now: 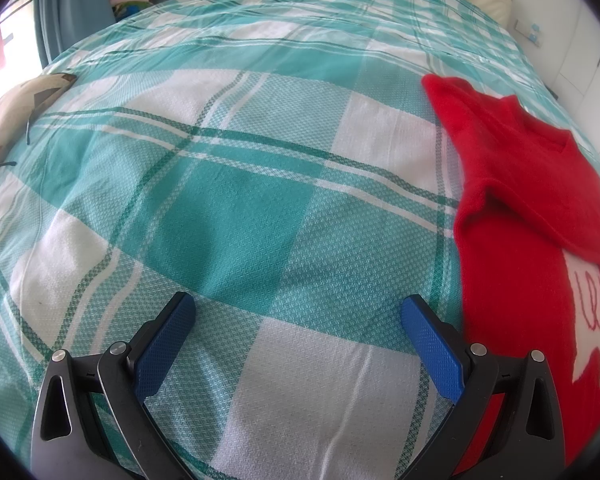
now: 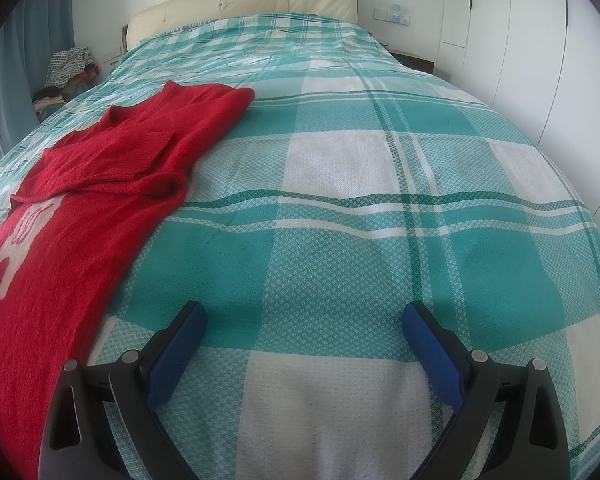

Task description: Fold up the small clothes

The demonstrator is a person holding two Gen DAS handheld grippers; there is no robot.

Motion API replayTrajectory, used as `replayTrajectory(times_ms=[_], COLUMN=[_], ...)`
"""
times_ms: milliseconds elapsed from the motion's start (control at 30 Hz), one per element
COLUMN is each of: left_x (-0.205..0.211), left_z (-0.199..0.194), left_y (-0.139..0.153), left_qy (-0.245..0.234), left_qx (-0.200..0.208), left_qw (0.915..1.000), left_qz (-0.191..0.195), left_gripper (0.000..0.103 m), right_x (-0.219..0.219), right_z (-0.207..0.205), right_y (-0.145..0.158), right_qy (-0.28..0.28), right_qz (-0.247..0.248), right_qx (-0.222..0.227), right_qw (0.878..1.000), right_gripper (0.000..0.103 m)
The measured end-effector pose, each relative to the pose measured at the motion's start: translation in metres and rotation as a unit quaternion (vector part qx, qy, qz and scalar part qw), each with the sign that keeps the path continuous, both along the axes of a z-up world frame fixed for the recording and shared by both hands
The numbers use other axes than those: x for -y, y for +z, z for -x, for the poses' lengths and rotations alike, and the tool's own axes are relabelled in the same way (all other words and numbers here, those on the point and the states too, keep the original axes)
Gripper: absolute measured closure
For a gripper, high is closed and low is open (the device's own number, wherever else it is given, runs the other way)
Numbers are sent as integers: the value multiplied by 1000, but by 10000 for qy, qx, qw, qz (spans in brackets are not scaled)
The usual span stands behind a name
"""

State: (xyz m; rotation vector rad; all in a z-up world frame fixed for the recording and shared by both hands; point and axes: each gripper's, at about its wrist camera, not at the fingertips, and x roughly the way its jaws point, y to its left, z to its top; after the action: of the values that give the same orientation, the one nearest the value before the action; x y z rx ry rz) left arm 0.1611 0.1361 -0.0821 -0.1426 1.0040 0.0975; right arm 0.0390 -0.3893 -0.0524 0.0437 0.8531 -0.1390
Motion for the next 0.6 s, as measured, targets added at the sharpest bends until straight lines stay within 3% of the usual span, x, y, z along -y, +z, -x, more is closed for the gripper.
replayTrajectory(times_ms=[600], left_x=[2], left_z=[0], left_y=[0], left_qy=[4], left_qx=[-2], left_qw=[10000], left_qz=[-12], left_gripper=[0], right_x=[0], right_z=[0], right_y=[0], right_qy=[0], right_qz=[3], right_qx=[1], right_qw=[10000], right_gripper=[5])
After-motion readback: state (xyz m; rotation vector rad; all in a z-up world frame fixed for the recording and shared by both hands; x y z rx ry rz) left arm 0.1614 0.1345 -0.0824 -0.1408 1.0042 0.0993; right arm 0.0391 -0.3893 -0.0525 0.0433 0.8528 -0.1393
